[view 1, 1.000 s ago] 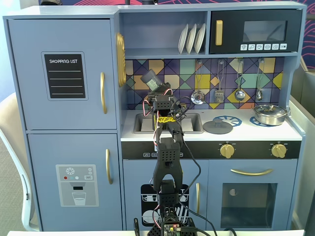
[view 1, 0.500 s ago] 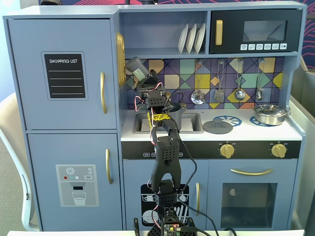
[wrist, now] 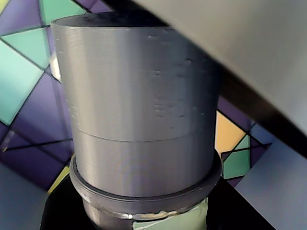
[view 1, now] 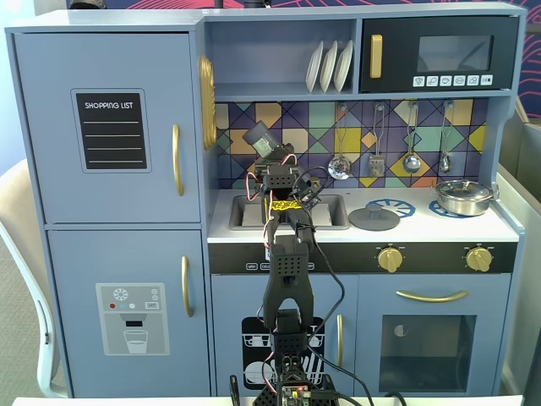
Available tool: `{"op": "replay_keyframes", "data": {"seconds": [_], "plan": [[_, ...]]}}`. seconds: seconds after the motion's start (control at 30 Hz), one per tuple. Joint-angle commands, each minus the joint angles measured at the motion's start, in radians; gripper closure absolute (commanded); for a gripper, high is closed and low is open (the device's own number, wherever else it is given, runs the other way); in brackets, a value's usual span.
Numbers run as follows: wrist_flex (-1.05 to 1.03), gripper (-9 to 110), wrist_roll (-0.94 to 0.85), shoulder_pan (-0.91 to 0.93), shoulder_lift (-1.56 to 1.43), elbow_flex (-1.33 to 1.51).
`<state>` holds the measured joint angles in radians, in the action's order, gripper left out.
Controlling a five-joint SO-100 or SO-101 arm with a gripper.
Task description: Put salt in the gray recipient
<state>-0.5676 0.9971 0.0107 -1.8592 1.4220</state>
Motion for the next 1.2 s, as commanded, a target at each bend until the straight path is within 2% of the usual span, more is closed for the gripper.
{"op": "replay_keyframes", "data": {"seconds": [0.0,0.37,0.87,1.03,1.17], "plan": [[0.026,101,-0.023,-0.029,-0.074,-0.048],[0.052,101,-0.038,-0.144,0.038,-0.295],[0.012,101,-0.018,0.018,-0.091,-0.012],[0.040,101,-0.035,-0.015,-0.095,-0.018],[0.046,101,-0.043,-0.081,-0.043,-0.133]]}}
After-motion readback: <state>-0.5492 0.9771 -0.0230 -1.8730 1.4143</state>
